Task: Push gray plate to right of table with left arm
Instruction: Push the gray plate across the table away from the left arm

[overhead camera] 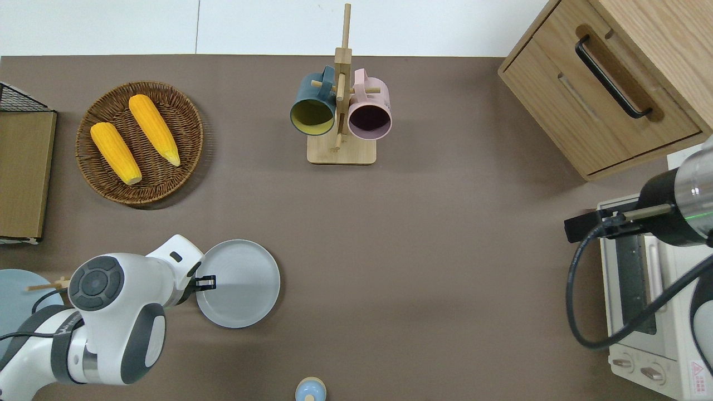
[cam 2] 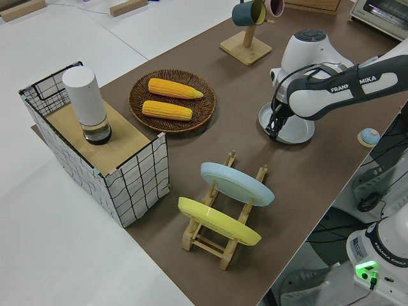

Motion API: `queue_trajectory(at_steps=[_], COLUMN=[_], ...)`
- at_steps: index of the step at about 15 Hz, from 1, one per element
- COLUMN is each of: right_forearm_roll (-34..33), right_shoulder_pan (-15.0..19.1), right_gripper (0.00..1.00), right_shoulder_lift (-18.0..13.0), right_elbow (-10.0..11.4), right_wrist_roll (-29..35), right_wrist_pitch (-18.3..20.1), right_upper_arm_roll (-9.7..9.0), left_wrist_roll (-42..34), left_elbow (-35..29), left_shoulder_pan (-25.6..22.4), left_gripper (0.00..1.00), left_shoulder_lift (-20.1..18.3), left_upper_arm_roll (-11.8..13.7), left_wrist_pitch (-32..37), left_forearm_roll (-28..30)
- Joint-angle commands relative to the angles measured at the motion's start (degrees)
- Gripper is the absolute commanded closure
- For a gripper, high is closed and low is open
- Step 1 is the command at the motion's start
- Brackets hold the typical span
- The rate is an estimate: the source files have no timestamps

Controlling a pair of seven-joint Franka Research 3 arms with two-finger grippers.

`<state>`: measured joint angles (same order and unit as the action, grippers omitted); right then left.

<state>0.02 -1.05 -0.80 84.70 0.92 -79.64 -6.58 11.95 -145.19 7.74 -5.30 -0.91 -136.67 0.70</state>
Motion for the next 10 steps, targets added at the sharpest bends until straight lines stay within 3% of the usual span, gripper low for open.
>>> queue_trajectory(at_steps=[1,6,10], right_forearm_roll=[0.33,0.33,0.33], right_shoulder_pan=[1.13,1.13,1.13], right_gripper=[0.017,0.017,0.017], right_shoulder_lift=[-0.17,-0.17,-0.17], right_elbow=[-0.5,-0.5,-0.5], right_wrist_roll=[0.75,0.75,0.75], right_wrist_pitch=[0.89,0.89,0.89], right_upper_arm_roll=[-0.89,-0.98,-0.89], left_wrist_roll=[10.0,24.94,34.7], left_elbow=[1.13,5.08,6.76], left_shoulder_pan=[6.22,15.1,20.81], left_gripper=[1.0,1.0,1.0], left_shoulder_lift=[3.97,7.4,8.81], left_upper_arm_roll=[0.12,-0.23,-1.9], left_wrist_pitch=[-2.11,-1.94,-1.76], left_forearm_roll=[-1.05,-1.05,-1.05])
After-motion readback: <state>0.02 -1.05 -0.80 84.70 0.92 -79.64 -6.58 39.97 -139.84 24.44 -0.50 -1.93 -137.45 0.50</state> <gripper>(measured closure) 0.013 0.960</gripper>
